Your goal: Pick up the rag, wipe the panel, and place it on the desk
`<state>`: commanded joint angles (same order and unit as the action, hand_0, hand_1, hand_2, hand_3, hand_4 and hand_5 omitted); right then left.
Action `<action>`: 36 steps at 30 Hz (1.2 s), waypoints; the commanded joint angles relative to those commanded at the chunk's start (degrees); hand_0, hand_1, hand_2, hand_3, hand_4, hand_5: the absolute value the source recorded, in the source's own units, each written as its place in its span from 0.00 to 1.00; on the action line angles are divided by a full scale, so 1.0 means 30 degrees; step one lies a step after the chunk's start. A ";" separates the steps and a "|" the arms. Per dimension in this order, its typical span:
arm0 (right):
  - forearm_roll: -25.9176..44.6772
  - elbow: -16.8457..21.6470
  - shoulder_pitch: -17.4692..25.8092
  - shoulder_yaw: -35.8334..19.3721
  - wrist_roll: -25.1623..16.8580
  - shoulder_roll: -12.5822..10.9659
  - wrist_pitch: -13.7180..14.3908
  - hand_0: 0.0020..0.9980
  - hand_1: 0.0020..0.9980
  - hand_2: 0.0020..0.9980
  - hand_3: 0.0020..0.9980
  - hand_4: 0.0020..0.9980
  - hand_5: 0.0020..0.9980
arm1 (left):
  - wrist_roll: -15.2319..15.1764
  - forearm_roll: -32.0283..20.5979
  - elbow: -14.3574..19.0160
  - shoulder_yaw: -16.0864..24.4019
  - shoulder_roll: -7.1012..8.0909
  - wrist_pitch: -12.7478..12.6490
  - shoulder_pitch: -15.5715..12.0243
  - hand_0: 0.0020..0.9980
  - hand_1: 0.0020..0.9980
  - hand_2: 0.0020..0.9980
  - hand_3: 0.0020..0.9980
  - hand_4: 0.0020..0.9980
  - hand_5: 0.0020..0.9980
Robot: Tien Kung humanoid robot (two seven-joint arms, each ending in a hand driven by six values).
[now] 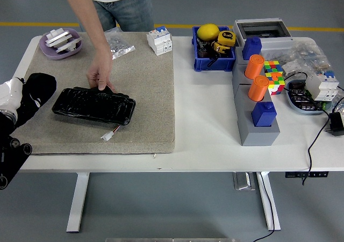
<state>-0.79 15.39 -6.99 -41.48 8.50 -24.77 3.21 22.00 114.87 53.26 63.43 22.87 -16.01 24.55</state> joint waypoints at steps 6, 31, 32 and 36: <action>-0.0087 0.0023 -0.0033 -0.0108 -0.0032 0.0018 0.0032 0.75 0.63 0.63 0.56 0.92 0.43 | -0.0307 -0.0296 -0.0487 -0.0214 0.0159 0.0274 0.0195 0.59 0.57 0.59 0.57 0.62 0.00; 0.0007 -0.0040 -0.0047 -0.0070 -0.0020 0.0024 0.0008 0.75 0.63 0.63 0.56 0.91 0.42 | 0.0158 -0.0275 0.0343 0.0068 0.0237 0.1664 -0.0048 0.71 0.77 0.82 0.67 0.92 0.05; 0.0010 -0.0041 -0.0048 -0.0066 -0.0023 0.0028 0.0003 0.75 0.63 0.63 0.56 0.91 0.42 | 0.0228 -0.0174 0.0473 0.0147 0.0256 0.1766 -0.0071 0.71 0.77 0.82 0.67 0.92 0.05; 0.0006 -0.0045 -0.0061 -0.0094 -0.0035 0.0016 0.0004 0.75 0.62 0.63 0.56 0.91 0.42 | 0.0758 0.0153 0.1079 0.0325 0.0407 0.2291 -0.0158 0.70 0.78 0.84 0.78 0.95 0.08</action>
<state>-0.77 15.26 -7.18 -41.76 8.39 -24.72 3.23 24.27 115.33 56.50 64.40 24.09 -9.14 24.08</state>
